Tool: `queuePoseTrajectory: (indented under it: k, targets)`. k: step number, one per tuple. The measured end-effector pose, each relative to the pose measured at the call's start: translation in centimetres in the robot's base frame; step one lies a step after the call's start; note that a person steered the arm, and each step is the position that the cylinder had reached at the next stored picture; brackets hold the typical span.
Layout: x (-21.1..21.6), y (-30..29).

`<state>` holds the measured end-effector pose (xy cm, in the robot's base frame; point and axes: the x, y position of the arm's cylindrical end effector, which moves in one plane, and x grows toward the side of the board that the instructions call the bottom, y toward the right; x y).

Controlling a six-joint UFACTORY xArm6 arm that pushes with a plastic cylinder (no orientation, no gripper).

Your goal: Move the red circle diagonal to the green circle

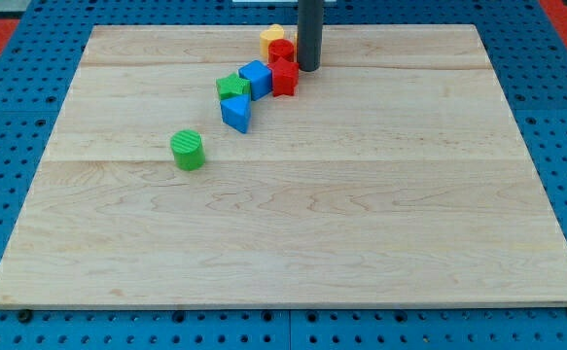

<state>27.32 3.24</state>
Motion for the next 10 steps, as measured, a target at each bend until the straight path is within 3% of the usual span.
queuePoseTrajectory:
  k: [2, 3, 4, 5, 6, 7, 9, 10]
  targets:
    - [-2.1, 0.9]
    - [-1.7, -2.8]
    - [2.9, -10.4]
    - [4.1, -12.3]
    - [3.5, -5.4]
    - [0.3, -5.2]
    - [-0.4, -19.3]
    - [2.3, -23.0]
